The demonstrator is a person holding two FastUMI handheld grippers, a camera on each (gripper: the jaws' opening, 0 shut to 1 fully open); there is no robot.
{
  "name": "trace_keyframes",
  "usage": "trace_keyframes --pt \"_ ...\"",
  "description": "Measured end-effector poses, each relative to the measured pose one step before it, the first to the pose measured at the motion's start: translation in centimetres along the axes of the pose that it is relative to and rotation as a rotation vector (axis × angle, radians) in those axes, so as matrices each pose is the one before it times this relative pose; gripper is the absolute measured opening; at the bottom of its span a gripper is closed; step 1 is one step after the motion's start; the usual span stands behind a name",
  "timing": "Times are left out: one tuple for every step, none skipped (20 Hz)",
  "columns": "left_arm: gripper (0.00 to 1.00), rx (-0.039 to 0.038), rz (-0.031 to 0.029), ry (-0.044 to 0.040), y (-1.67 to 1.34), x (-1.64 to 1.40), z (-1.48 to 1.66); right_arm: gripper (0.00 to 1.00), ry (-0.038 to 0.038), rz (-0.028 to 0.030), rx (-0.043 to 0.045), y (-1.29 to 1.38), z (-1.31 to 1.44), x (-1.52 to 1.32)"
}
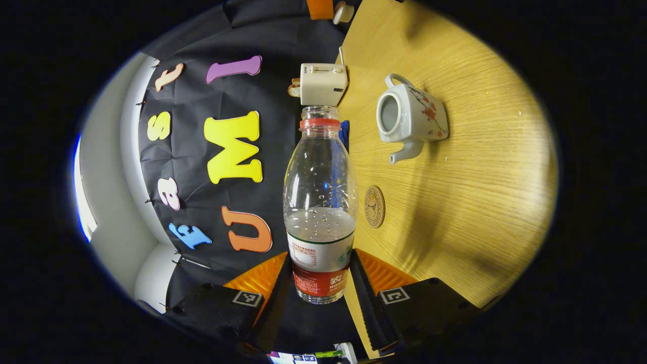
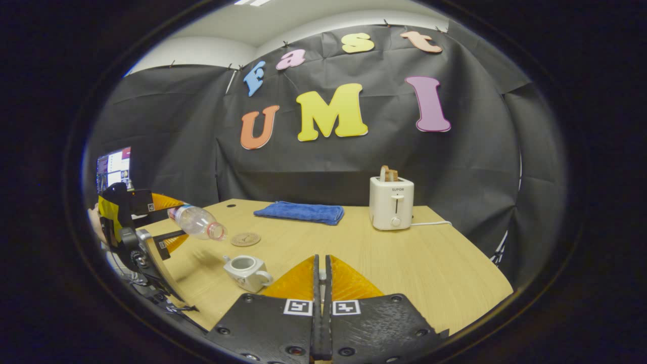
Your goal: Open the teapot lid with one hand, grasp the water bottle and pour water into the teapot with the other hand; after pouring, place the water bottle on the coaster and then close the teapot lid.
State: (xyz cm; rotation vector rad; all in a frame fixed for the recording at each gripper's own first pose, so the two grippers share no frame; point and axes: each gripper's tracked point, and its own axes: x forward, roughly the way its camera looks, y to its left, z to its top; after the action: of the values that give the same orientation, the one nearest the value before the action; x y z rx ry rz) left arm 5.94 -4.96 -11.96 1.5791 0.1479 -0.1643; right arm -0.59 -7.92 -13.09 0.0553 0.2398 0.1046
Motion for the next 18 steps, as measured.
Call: trace_keyframes --pt "0.70 0.01121 -0.00378 0.00675 -0.033 -0.009 -0.096 0.00 0.00134 -0.00037 0.00250 -0.138 -0.001 0.060" --pt "0.70 0.01324 -0.00046 0.00546 -0.032 0.175 0.095 0.00 0.00046 -0.00122 0.00137 -0.147 -0.125 -0.011" --pt "0.70 0.01572 0.00442 0.00356 -0.133 -0.053 0.084 0.00 -0.00074 -0.00055 0.00230 -0.163 0.000 -0.058" --pt "0.70 0.01693 0.00430 0.00449 0.103 0.071 -0.004 0.00 -0.00065 -0.00149 0.00092 -0.101 -0.056 -0.008" --pt "0.69 0.01231 0.00243 0.00271 0.098 0.092 0.051 0.00 -0.00049 -0.00114 0.00173 -0.131 0.014 -0.060" --pt "0.70 0.01515 0.00146 0.00186 0.005 0.109 0.008 0.00 0.00040 -0.00102 0.00133 -0.061 -0.084 0.026" --pt "0.69 0.01294 0.00062 0.00117 0.086 0.169 0.100 0.00 0.00022 -0.00122 0.00191 -0.148 -0.047 -0.024" --pt "0.70 0.01339 0.00172 0.00153 0.084 0.127 0.027 0.00 0.00060 -0.00127 0.00120 -0.062 -0.052 0.021" --pt "0.69 0.01297 0.00024 -0.00047 0.200 0.213 -0.078 0.00 0.00027 -0.00113 0.00052 -0.117 -0.027 -0.041" --pt "0.69 0.00851 -0.00063 0.00045 0.096 0.172 0.013 0.00 -0.00143 -0.00182 0.00172 -0.094 0.041 0.008" --pt "0.69 0.00599 0.00116 -0.00062 0.161 0.053 -0.046 0.00 -0.00016 -0.00115 0.00060 -0.065 0.079 0.013" --pt "0.69 0.00571 0.00141 -0.00191 0.123 0.144 0.101 0.00 -0.00082 -0.00175 0.00129 -0.100 -0.070 -0.013" --pt "0.69 0.01051 0.00981 0.00411 0.115 -0.078 0.161 0.00 0.00057 -0.00070 0.00015 -0.028 -0.034 -0.037" --pt "0.70 0.01766 0.00954 0.00152 0.287 0.041 0.099 0.00 0.00022 -0.00040 0.00009 -0.032 -0.019 -0.012" --pt "0.69 0.01547 0.00954 0.00332 0.243 0.049 -0.017 0.00 -0.00037 0.00053 -0.00087 -0.004 0.084 -0.059" --pt "0.69 0.01534 0.00605 0.00446 0.186 0.115 -0.040 0.00 -0.00182 -0.00056 -0.00121 0.006 -0.005 0.010" --pt "0.69 0.01753 0.00248 0.00139 -0.068 -0.064 0.065 0.00 -0.00246 -0.00090 -0.00159 0.000 0.095 -0.049" --pt "0.69 0.01646 0.00290 -0.00166 0.078 0.080 0.162 0.00 -0.00152 -0.00119 -0.00084 -0.068 0.010 -0.034"
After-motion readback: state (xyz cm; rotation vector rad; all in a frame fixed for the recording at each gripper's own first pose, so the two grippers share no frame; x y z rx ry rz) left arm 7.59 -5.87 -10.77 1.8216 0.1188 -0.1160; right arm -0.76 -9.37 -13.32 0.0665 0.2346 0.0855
